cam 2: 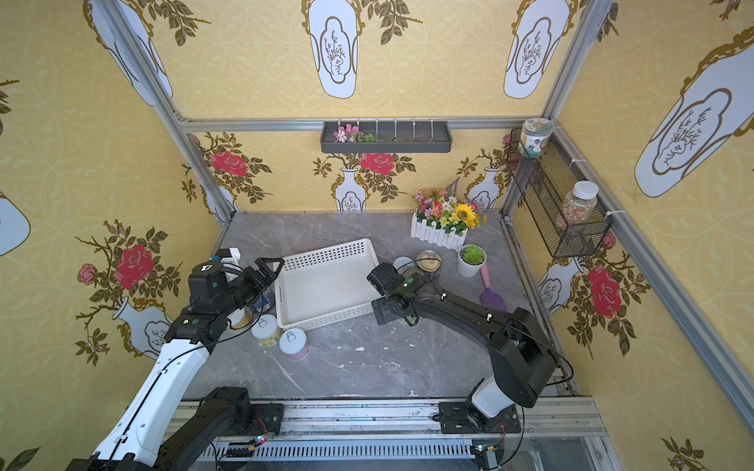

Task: Put the canned food in the basket
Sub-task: Pick up the canned food from the center of the board.

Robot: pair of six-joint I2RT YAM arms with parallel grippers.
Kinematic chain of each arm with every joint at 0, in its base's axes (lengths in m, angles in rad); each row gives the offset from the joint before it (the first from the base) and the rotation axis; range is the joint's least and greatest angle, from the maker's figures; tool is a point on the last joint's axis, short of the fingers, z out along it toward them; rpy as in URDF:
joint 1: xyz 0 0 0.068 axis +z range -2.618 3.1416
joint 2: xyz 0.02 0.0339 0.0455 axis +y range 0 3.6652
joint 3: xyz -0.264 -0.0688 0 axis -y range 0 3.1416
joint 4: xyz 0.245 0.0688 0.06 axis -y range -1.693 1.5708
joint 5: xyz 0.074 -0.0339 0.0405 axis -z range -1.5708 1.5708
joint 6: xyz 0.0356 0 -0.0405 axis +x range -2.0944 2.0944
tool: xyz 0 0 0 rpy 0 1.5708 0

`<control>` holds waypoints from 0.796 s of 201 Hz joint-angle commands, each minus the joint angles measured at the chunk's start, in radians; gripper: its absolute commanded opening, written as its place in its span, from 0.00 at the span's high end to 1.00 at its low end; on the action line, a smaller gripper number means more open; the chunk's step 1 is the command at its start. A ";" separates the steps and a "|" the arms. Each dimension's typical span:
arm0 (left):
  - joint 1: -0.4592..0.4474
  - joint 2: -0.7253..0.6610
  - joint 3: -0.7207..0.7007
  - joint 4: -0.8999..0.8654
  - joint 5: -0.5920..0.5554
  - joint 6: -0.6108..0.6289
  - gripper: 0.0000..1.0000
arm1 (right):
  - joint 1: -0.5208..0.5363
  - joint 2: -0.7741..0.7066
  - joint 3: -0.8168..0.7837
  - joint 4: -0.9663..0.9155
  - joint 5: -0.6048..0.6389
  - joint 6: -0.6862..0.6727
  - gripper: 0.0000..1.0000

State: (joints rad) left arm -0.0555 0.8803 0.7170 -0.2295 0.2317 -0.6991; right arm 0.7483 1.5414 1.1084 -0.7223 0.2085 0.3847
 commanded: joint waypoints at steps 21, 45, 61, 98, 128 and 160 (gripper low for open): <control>0.000 0.003 -0.002 0.017 0.007 0.010 0.00 | -0.072 0.015 -0.015 -0.024 0.015 -0.002 0.03; 0.000 0.003 -0.002 0.016 0.009 0.010 0.00 | -0.103 0.060 -0.011 -0.024 0.004 -0.002 0.03; 0.000 0.003 -0.002 0.018 0.009 0.010 0.00 | -0.121 0.091 -0.007 -0.013 -0.009 -0.003 0.03; 0.000 0.006 -0.003 0.019 0.009 0.010 0.00 | -0.162 0.164 0.018 0.015 -0.062 -0.011 0.03; 0.000 0.005 -0.002 0.019 0.011 0.010 0.00 | -0.168 0.221 0.050 0.019 -0.077 -0.017 0.02; 0.001 0.004 -0.003 0.019 0.011 0.010 0.00 | -0.167 0.232 0.055 0.017 -0.079 -0.019 0.20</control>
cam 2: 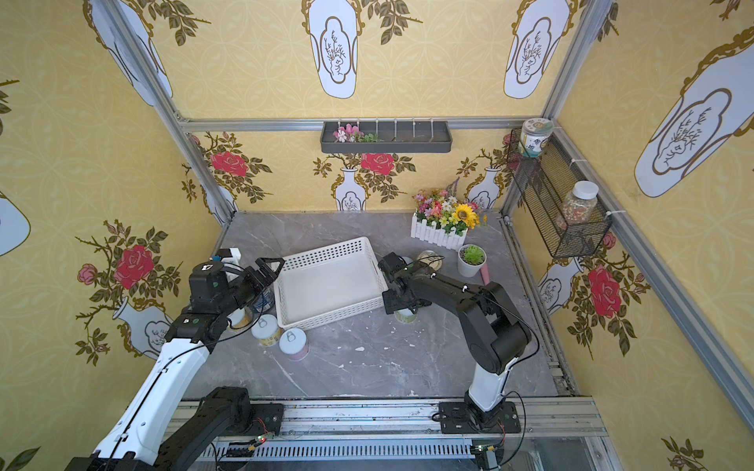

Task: Put the canned food in the basket
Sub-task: Pick up the canned food from the center of the board, then place the canned food in the basket.

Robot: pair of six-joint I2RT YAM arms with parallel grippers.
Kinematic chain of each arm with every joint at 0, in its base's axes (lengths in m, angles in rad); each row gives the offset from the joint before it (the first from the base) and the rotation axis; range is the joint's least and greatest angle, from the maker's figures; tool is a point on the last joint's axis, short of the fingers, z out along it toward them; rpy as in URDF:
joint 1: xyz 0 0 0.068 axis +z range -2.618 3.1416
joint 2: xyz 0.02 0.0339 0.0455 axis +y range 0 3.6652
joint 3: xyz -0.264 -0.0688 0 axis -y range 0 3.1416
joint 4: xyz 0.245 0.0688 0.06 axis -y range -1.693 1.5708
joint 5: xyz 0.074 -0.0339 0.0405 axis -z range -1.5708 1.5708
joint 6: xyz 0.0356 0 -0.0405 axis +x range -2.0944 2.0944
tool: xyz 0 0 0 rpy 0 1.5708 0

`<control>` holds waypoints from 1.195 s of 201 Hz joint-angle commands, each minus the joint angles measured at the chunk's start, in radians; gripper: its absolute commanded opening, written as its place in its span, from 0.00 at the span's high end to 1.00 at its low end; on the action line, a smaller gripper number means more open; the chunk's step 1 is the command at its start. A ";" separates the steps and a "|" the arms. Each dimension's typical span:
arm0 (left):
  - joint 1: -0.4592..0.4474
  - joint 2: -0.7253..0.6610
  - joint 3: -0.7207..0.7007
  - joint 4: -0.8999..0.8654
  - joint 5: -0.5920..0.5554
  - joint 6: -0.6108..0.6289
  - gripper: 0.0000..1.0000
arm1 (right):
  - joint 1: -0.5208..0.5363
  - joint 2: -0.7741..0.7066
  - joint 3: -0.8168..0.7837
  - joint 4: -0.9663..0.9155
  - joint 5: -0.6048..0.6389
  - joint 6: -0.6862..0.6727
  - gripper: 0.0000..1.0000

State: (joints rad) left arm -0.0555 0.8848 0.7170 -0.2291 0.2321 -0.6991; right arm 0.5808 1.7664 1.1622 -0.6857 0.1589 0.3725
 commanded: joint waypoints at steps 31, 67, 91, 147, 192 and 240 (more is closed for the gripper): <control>0.000 0.000 -0.003 0.020 0.011 0.010 0.00 | 0.007 -0.030 -0.011 -0.039 -0.021 -0.003 0.31; 0.000 0.005 -0.002 0.021 0.012 0.010 0.00 | 0.023 -0.065 -0.004 -0.095 -0.020 -0.005 0.37; 0.000 0.008 -0.001 0.022 0.013 0.010 0.00 | 0.057 -0.120 0.025 -0.151 -0.019 0.003 0.40; 0.000 0.004 -0.001 0.021 0.016 0.006 0.00 | 0.279 -0.206 0.321 -0.346 0.062 0.061 0.39; 0.000 -0.007 0.002 0.010 0.003 0.000 0.00 | 0.344 0.052 0.680 -0.417 0.050 0.041 0.39; 0.000 -0.031 0.009 -0.015 -0.019 -0.008 0.00 | 0.326 0.429 1.103 -0.461 0.007 -0.015 0.40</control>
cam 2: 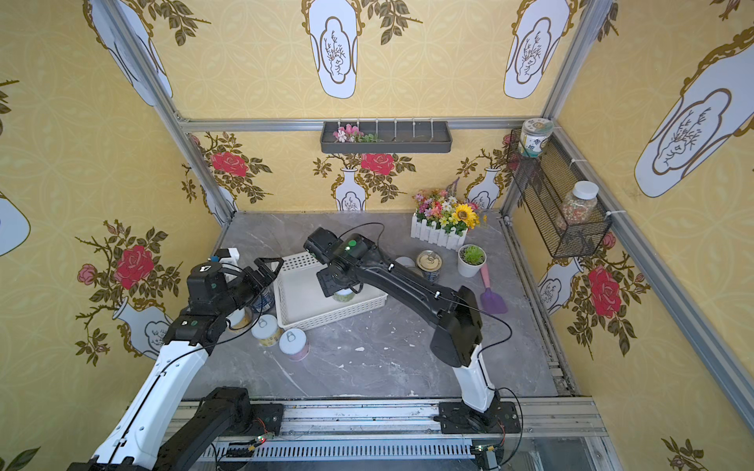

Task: Put the canned food in the basket
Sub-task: Place the canned food in the basket.

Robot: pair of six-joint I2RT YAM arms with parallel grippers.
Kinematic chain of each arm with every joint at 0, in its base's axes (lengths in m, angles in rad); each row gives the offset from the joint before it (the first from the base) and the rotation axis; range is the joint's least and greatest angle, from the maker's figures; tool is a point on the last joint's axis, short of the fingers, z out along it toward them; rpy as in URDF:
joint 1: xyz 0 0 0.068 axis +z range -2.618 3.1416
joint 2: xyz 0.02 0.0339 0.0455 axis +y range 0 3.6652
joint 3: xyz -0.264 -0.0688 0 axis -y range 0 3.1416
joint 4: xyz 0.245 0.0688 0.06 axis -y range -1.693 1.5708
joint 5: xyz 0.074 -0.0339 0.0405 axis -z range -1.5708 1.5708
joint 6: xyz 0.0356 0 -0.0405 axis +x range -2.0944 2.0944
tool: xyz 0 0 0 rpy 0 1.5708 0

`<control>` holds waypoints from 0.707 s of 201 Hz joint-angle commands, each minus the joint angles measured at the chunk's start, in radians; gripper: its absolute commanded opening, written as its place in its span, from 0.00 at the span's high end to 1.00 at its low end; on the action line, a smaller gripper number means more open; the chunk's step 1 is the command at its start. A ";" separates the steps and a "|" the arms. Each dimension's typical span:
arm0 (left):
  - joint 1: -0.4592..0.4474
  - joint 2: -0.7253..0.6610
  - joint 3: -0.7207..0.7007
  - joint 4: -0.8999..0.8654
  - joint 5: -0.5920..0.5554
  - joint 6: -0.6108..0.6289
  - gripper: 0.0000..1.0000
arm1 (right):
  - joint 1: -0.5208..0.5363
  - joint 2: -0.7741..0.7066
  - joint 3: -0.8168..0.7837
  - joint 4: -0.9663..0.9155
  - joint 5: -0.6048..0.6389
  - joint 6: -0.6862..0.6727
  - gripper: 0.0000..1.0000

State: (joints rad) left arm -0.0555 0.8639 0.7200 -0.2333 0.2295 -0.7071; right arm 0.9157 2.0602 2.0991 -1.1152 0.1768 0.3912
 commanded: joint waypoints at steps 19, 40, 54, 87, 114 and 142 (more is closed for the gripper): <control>0.000 -0.022 0.007 -0.015 -0.021 -0.001 0.00 | -0.052 0.239 0.252 -0.011 -0.035 -0.045 0.40; 0.000 -0.031 0.005 -0.012 -0.020 -0.004 0.00 | -0.133 0.312 0.260 0.038 -0.106 -0.049 0.41; 0.000 -0.032 0.007 -0.011 -0.016 -0.003 0.00 | -0.173 0.345 0.255 0.057 -0.112 -0.059 0.42; 0.000 -0.029 0.017 -0.014 -0.010 -0.003 0.00 | -0.235 0.356 0.182 0.143 -0.123 -0.085 0.41; 0.000 -0.026 0.013 -0.012 -0.013 -0.003 0.00 | -0.254 0.360 0.182 0.180 -0.102 -0.098 0.41; 0.000 -0.016 0.011 -0.006 -0.012 -0.002 0.00 | -0.253 0.386 0.211 0.194 -0.084 -0.101 0.40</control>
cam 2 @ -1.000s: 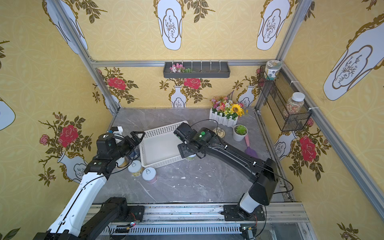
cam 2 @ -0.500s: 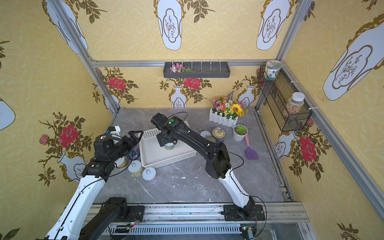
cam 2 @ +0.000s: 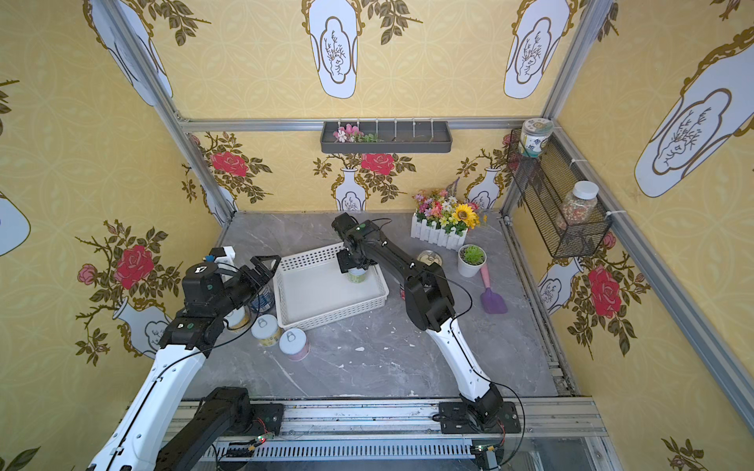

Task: Put the canned food in the basket
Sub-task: Place the canned food in the basket.

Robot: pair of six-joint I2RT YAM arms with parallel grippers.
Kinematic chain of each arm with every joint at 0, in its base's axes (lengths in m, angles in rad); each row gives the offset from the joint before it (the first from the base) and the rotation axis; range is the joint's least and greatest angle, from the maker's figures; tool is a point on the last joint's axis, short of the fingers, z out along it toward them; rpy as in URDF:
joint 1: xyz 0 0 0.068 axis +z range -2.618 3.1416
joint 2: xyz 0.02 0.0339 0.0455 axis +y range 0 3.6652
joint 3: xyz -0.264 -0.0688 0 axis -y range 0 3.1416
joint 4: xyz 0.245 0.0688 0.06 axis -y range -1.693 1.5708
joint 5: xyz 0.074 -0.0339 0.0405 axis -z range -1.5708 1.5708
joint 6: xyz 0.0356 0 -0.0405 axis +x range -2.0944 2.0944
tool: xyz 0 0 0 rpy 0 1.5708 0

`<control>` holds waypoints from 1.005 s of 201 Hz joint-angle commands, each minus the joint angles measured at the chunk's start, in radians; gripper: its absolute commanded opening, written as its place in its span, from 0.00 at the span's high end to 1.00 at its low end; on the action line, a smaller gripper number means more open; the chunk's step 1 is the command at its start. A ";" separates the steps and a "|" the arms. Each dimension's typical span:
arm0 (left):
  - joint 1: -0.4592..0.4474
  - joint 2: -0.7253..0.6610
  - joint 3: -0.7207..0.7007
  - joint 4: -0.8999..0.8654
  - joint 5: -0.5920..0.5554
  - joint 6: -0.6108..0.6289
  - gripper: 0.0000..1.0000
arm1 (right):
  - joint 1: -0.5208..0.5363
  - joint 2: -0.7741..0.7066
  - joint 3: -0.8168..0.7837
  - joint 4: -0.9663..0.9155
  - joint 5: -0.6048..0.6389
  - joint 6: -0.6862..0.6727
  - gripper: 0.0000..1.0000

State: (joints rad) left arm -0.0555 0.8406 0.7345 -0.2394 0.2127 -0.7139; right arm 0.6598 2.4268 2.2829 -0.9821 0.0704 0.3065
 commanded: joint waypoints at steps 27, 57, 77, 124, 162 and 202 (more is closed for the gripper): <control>0.000 0.023 -0.004 0.005 0.014 0.004 0.00 | -0.002 0.071 0.084 0.047 0.047 -0.022 0.36; 0.000 0.028 -0.001 0.003 0.021 0.005 0.00 | -0.011 0.130 0.150 0.020 0.052 -0.024 0.33; 0.000 0.023 -0.001 0.005 0.022 0.006 0.00 | -0.018 0.131 0.144 0.034 0.058 -0.024 0.33; 0.000 0.026 0.000 0.009 0.024 0.007 0.00 | -0.022 0.106 0.139 0.070 0.084 -0.023 0.26; 0.000 0.031 0.002 0.012 0.031 0.007 0.00 | -0.026 0.125 0.173 0.055 0.084 -0.020 0.05; 0.000 0.029 0.003 0.014 0.035 0.007 0.00 | -0.022 0.092 0.153 0.050 0.083 -0.040 0.03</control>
State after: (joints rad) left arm -0.0555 0.8688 0.7345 -0.2382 0.2325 -0.7136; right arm 0.6342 2.5515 2.4508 -0.9428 0.1371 0.2836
